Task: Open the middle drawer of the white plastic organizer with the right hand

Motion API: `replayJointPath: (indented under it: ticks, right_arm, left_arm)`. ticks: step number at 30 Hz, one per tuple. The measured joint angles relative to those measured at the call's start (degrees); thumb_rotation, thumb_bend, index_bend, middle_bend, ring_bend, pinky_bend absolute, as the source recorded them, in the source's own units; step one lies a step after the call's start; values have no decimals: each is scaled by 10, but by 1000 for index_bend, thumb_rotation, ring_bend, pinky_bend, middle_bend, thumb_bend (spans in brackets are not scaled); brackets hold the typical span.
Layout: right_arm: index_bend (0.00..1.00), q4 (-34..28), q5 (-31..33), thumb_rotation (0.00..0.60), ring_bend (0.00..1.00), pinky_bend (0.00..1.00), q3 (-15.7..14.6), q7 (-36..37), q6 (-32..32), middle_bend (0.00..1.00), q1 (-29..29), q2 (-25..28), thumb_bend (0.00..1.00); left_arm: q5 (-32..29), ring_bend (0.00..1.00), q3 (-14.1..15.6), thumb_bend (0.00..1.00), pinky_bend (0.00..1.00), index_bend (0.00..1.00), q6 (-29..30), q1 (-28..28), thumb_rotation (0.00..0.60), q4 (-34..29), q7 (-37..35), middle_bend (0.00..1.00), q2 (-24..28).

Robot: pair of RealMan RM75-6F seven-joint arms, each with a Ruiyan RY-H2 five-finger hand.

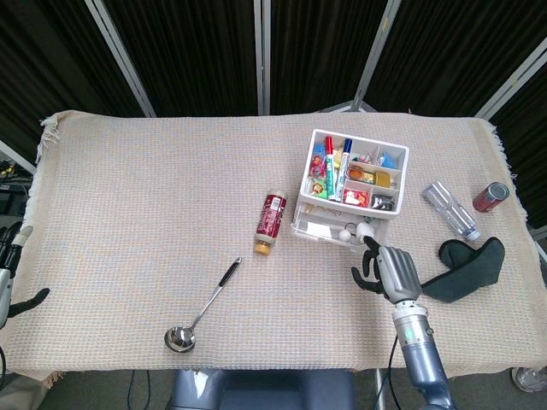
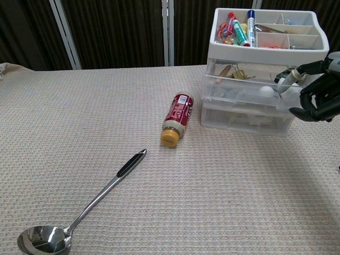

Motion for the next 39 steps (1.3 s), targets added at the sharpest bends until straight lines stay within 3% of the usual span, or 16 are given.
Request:
replayJointPath:
  ticks: [18,32,39]
  right_arm:
    - [402,-35,-62,600,742,616,-51,0,14,722,-23,17,318]
    - [401,-43,-98,600,742,615,-72,1,24,722,-38,21,318]
    - [311,-42,-112,600,741,615,-71,12,24,721,-40,21,264]
  left_arm:
    - [1,0,0,67,0,0,3,2,600,-2,2,0,1]
    - [2,0,1,67,0,0,2,1,600,-4,6,0,1]
    - [0,0,0,68,0,0,1,1,600,-4,5,0,1]
